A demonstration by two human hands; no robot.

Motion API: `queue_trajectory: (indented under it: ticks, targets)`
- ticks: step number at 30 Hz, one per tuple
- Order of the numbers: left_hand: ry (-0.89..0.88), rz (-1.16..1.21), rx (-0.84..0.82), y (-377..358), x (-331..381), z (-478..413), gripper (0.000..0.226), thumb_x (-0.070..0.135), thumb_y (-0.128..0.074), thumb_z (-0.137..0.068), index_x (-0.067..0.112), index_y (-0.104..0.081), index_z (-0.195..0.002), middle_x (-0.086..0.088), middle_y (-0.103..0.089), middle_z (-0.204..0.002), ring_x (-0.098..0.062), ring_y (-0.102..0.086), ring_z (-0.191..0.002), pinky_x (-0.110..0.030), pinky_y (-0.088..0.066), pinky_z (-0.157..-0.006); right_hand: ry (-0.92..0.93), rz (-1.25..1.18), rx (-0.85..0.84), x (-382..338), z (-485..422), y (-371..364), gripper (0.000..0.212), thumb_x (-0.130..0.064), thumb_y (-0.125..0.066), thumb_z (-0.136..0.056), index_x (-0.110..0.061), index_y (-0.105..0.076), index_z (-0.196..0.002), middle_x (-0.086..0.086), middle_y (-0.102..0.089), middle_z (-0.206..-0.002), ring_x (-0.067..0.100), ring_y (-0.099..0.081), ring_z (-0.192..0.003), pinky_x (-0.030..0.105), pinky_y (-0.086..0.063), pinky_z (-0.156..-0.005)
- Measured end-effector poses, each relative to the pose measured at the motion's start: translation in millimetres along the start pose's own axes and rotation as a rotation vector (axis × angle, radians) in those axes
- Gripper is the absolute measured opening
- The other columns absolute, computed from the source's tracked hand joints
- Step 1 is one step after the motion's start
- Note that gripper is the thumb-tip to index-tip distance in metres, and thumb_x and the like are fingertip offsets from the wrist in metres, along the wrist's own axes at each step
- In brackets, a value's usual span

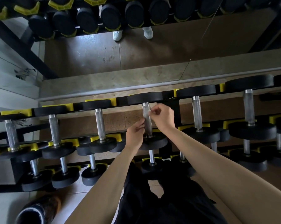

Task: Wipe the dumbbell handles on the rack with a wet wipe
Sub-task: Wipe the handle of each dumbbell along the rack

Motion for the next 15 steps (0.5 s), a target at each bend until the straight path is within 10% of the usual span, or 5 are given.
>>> queue_trajectory:
  ticks: [6,15]
  targets:
    - [0.075,0.107,-0.005,7,-5,-2,0.034,0.003,-0.054,-0.102,0.017,-0.070,-0.127,0.003,-0.070,-0.127,-0.017,-0.063,-0.122,-0.042,-0.047,-0.112,0.218,0.195,-0.107,-4,1,-21,0.002,-0.012,-0.075,-0.088,-0.014,-0.074,-0.090,-0.004,-0.065,-0.096,0.008,-0.060,-0.086,0.011,-0.044,-0.073]
    - [-0.062,0.050,-0.047,8,7,0,0.026,0.009,-0.067,-0.095,0.028,-0.073,-0.113,0.009,-0.074,-0.112,-0.011,-0.068,-0.109,-0.042,-0.055,-0.103,0.063,0.348,-0.458,40,26,-18,0.012,-0.019,-0.079,-0.086,-0.018,-0.077,-0.098,-0.004,-0.072,-0.096,0.012,-0.066,-0.090,0.027,-0.054,-0.081]
Point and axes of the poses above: each hand's wrist, its own z-axis away from the middle knuckle, its own y-axis out of the back of the hand, x = y × z, the point moved 7 cm from there along -z, towards the middle knuckle
